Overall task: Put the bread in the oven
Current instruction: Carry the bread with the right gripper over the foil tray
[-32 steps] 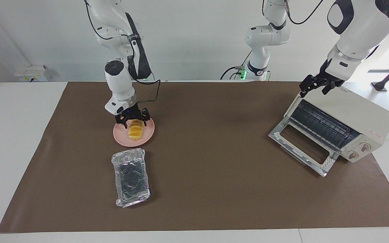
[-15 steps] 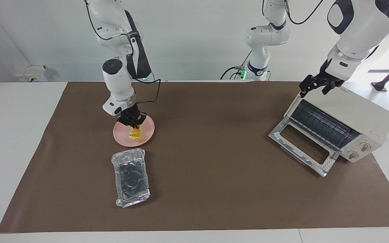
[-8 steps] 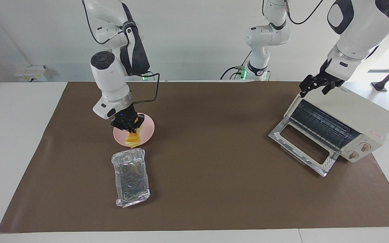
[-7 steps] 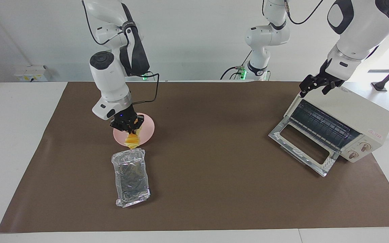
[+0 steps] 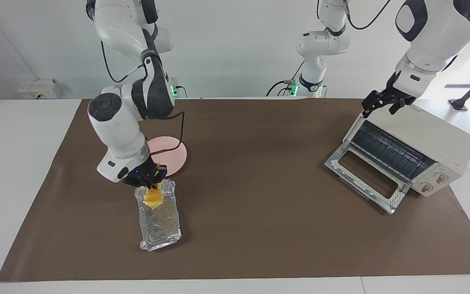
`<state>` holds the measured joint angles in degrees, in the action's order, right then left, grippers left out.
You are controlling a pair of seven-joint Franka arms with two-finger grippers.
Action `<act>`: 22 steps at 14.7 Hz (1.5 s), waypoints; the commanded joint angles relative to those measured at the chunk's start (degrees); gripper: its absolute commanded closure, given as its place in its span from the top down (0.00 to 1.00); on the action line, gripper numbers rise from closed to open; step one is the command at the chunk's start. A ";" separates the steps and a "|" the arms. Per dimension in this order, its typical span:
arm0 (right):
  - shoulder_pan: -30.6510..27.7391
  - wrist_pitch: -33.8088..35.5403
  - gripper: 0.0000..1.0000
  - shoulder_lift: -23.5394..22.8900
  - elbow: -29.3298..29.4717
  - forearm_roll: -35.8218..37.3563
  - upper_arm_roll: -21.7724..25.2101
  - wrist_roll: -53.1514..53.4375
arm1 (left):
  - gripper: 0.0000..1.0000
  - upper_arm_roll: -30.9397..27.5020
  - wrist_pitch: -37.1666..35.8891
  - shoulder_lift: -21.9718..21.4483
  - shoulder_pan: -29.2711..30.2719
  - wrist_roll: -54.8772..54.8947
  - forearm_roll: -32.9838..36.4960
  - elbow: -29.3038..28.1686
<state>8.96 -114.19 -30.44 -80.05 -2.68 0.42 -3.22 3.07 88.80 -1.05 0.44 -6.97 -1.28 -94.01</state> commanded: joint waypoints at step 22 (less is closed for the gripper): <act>-1.40 -7.90 1.00 -4.28 -1.69 -0.48 0.02 -6.70 | 1.00 -0.35 -0.56 -0.18 0.00 0.21 -0.83 0.49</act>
<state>8.57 -124.01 -35.23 -81.91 -3.07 0.57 -7.65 3.07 88.80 -1.05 0.44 -6.97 -1.27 -94.01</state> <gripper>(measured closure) 0.000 0.000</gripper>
